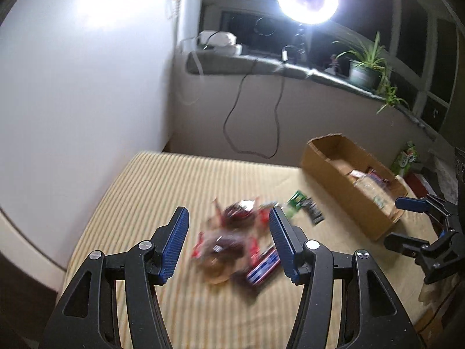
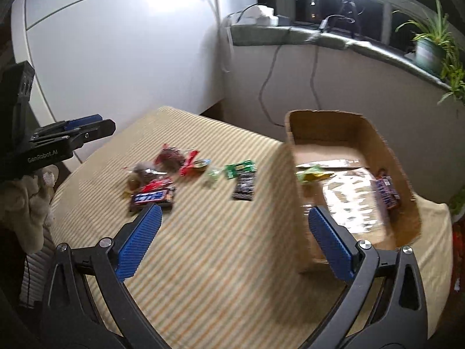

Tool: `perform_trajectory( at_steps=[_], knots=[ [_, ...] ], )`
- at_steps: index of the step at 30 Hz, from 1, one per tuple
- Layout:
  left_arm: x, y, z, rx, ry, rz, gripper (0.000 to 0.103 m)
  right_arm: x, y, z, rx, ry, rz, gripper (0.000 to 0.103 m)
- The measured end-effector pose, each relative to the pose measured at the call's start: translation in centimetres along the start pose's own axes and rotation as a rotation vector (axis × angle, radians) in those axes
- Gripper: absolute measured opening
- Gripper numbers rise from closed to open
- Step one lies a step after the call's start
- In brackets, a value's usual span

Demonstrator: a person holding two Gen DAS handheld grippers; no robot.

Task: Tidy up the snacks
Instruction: 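Open both grippers and move them back to the snack pile, then grasp the wrapped chocolate cake with the left gripper while the right grasps the chocolate bar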

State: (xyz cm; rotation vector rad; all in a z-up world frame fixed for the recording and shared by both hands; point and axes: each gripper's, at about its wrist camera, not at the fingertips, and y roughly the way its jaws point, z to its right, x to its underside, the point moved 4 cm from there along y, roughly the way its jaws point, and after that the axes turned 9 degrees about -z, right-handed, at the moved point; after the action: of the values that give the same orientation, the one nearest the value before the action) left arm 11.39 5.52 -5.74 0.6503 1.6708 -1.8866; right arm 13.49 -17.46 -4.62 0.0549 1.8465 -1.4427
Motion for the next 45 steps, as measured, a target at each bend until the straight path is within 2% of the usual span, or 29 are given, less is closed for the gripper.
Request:
perform_trajectory(
  at_steps=[8, 11, 20, 24, 33, 36, 38, 40, 41, 43, 45],
  knots=[
    [2.2, 2.1, -2.2, 0.014, -0.048, -0.070, 0.057, 0.0, 3.6, -4.2, -0.062, -0.055, -0.050, 0.103],
    [2.4, 3.0, -2.1, 0.050, -0.058, -0.090, 0.057, -0.2, 5.0, -5.6, -0.091, -0.075, -0.063, 0.103],
    [2.4, 6.7, -1.3, 0.098, -0.019, -0.174, 0.057, -0.4, 9.7, -9.5, -0.138, -0.152, -0.113, 0.103],
    [2.3, 8.4, -1.5, 0.105, -0.014, -0.208, 0.057, -0.3, 11.4, -10.1, -0.144, -0.164, -0.134, 0.103],
    [2.5, 9.4, -1.7, 0.121, 0.002, -0.227, 0.056, -1.0, 13.6, -10.8, -0.147, -0.175, -0.151, 0.103],
    [2.5, 9.7, -1.7, 0.128, 0.000, -0.230, 0.052, -1.1, 13.9, -10.8, -0.150, -0.182, -0.158, 0.102],
    [2.6, 9.8, -1.5, 0.123, 0.014, -0.232, 0.041, -1.1, 14.0, -10.8, -0.149, -0.183, -0.161, 0.099],
    [2.6, 9.9, -1.5, 0.123, 0.016, -0.232, 0.035, -1.1, 14.2, -10.8, -0.155, -0.185, -0.171, 0.094],
    [2.6, 9.9, -1.5, 0.126, 0.014, -0.232, 0.027, -1.1, 14.3, -10.8, -0.151, -0.187, -0.176, 0.093],
    [2.6, 10.0, -1.5, 0.127, 0.015, -0.232, 0.024, -1.2, 14.7, -11.0, -0.151, -0.188, -0.182, 0.087],
    [2.7, 9.9, -1.5, 0.128, 0.018, -0.231, 0.023, -1.6, 15.4, -11.1, -0.152, -0.190, -0.193, 0.074]
  ],
)
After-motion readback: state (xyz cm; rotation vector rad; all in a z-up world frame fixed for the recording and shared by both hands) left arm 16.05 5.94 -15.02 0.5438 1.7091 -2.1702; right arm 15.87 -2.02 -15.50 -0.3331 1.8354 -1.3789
